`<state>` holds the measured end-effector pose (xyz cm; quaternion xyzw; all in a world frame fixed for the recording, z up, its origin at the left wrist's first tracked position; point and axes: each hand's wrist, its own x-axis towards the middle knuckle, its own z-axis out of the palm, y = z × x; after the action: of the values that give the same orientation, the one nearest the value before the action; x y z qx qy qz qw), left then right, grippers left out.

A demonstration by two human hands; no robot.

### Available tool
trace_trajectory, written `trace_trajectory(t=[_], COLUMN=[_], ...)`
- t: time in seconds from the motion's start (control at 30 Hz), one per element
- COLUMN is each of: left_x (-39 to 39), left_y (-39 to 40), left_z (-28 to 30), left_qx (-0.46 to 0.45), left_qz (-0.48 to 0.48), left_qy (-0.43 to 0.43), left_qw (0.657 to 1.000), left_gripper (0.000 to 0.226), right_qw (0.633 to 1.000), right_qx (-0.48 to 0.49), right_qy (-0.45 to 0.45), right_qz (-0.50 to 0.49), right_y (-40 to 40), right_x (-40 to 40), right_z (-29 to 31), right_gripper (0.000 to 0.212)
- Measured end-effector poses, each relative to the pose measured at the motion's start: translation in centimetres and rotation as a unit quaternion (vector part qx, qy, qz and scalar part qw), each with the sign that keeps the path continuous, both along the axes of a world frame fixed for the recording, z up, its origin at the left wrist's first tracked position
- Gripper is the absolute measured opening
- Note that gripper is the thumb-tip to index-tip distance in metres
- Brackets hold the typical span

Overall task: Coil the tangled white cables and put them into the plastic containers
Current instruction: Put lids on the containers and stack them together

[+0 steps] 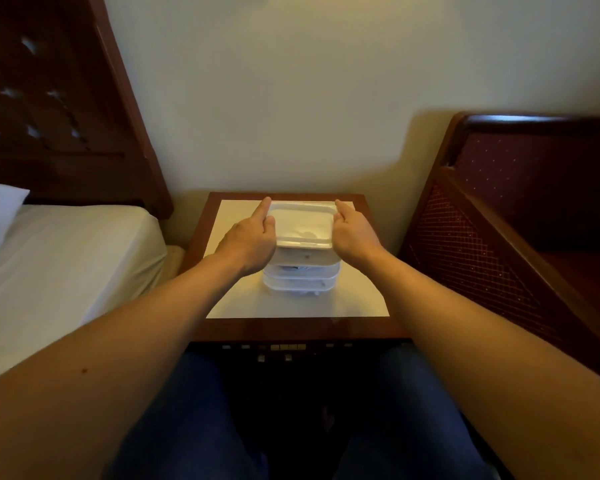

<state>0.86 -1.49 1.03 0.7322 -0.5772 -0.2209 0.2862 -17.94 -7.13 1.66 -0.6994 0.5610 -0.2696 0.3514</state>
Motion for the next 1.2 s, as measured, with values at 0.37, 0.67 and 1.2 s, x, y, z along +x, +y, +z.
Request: trace_trajectory(t=[0.37, 0.67, 1.2], left_x=[0.7, 0.4, 0.1], left_y=[0.4, 0.6, 0.5], left_z=[1.9, 1.2, -1.5], left_qx=[0.14, 0.133, 0.172], left_qz=[-0.004, 0.023, 0.02], left_qy=[0.283, 0.401, 0.478], left_qw=[0.949, 0.906, 0.861], left_gripper=[0.053, 0.044, 0.06], right_qw=[0.987, 0.943, 0.913], right_qx=[0.148, 0.301, 0.331], right_qy=[-0.056, -0.12, -0.228], right_qz=[-0.032, -0.083, -0.065], right_y=[0.7, 1.0, 0.4], right_x=[-0.6, 0.0, -0.8], right_z=[1.8, 1.9, -1.6], right_gripper=[0.057, 0.065, 0.072])
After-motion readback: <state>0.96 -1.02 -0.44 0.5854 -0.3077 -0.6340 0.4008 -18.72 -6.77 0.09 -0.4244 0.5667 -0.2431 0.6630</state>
